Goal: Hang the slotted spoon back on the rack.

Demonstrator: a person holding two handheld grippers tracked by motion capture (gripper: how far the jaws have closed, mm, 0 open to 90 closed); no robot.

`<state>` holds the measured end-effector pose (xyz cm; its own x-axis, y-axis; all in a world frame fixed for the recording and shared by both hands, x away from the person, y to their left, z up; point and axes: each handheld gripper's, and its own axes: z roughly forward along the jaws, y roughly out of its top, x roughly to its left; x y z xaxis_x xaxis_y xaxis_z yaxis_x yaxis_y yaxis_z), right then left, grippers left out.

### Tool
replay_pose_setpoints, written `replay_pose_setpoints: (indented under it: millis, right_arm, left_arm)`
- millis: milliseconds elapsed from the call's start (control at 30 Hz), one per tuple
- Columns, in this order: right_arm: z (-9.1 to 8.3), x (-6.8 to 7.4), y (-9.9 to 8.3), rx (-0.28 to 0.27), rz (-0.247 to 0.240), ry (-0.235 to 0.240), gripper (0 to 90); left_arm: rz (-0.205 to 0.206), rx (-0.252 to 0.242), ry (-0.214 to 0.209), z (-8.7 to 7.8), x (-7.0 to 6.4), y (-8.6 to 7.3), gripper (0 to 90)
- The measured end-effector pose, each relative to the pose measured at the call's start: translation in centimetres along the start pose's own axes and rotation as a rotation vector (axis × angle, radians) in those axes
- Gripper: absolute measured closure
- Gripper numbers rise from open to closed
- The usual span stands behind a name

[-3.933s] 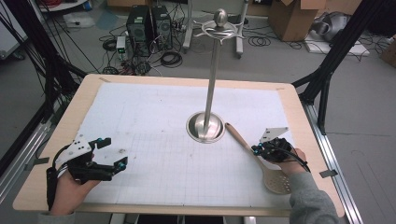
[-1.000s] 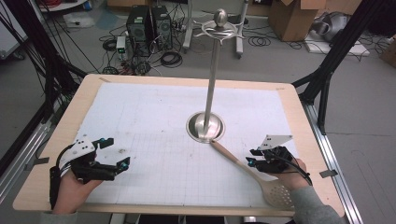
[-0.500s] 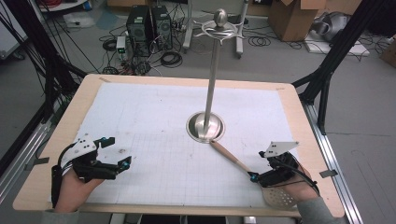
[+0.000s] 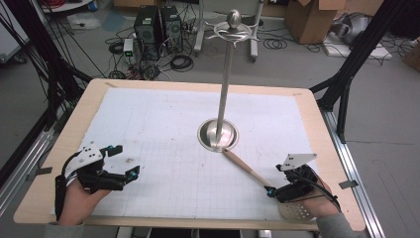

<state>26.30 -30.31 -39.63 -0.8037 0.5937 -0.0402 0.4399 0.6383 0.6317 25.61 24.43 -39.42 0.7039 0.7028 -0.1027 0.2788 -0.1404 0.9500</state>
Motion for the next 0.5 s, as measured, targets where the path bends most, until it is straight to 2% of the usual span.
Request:
replay_pose_setpoints:
  millis: [300,367,500]
  right_arm:
    - [0.34,0.15,-0.09,0.03,0.007,-0.006,16.3]
    - [0.56,0.26,-0.08,0.051,0.005,-0.002,16.5]
    - [1.0,0.24,-0.05,0.078,0.007,-0.002,20.8]
  left_arm:
    - [0.001,0.001,-0.007,0.23,-0.11,0.05,2.7]
    - [0.001,0.001,-0.006,0.24,-0.11,0.04,2.7]
    - [0.001,0.003,-0.008,0.26,-0.09,0.0,2.7]
